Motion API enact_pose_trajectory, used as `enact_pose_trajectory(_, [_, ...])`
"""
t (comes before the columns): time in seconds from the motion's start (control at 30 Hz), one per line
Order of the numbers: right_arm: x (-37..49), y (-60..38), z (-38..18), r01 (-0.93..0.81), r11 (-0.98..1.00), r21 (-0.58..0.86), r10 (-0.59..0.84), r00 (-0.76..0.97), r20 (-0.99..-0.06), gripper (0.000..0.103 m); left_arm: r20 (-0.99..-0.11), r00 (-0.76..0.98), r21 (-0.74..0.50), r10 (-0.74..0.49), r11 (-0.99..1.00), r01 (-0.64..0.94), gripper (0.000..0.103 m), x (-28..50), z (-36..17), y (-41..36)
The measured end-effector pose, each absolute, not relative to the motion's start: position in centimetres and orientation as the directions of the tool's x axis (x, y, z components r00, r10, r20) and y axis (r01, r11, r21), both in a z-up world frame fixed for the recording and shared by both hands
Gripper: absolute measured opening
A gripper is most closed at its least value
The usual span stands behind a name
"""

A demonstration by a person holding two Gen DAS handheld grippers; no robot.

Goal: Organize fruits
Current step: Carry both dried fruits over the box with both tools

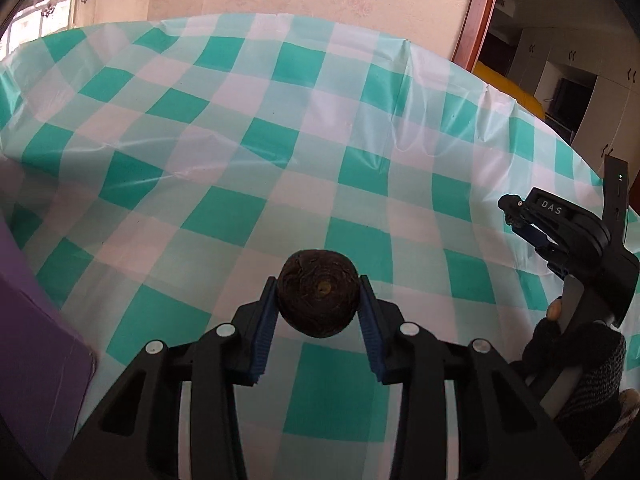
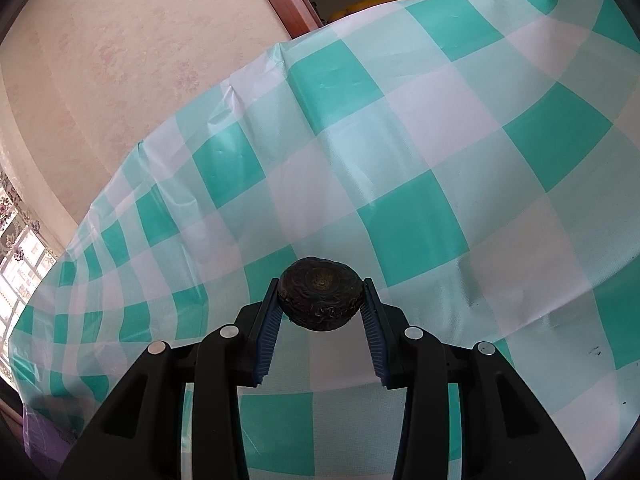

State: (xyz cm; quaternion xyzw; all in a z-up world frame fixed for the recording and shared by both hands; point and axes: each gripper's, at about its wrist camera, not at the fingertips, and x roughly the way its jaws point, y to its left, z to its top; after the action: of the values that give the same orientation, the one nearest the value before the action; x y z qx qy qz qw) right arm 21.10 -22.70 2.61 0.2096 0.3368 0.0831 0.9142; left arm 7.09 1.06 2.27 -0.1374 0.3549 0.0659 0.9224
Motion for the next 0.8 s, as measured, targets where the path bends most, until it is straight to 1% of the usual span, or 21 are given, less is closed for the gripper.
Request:
enact_pose_trajectory(0.13, [21.1, -22.7, 2.6, -0.013, 0.900, 0.437, 0.294, 0.758, -0.582, 0.039, -0.657, 0.751, -0.224, 0.062, 0.936, -0.273, 0.039, 3.0, 2.2, 2.2])
enact_pose_trajectory(0.2, [21.1, -22.7, 2.6, -0.013, 0.899, 0.437, 0.293, 0.758, -0.582, 0.039, -0.655, 0.753, -0.236, 0.061, 0.930, -0.281, 0.039, 1.9, 2.0, 2.5])
enact_pose_trajectory(0.47, [20.9, -22.7, 2.8, -0.033, 0.898, 0.438, 0.308, 0.758, -0.574, 0.039, -0.632, 0.774, -0.359, -0.035, 0.899, -0.252, 0.039, 1.6, 1.5, 3.6])
enact_pose_trajectory(0.6, [20.3, -21.9, 2.8, -0.088, 0.899, 0.428, 0.351, 0.729, -0.588, 0.039, -0.630, 0.773, -0.365, -0.073, 0.907, -0.212, 0.039, 1.9, 1.5, 3.2])
enact_pose_trajectory(0.8, [17.2, -21.0, 2.3, -0.080, 0.881, 0.467, 0.386, 0.692, -0.611, 0.039, -0.626, 0.774, -0.392, -0.095, 0.896, -0.207, 0.039, 2.1, 1.3, 3.5])
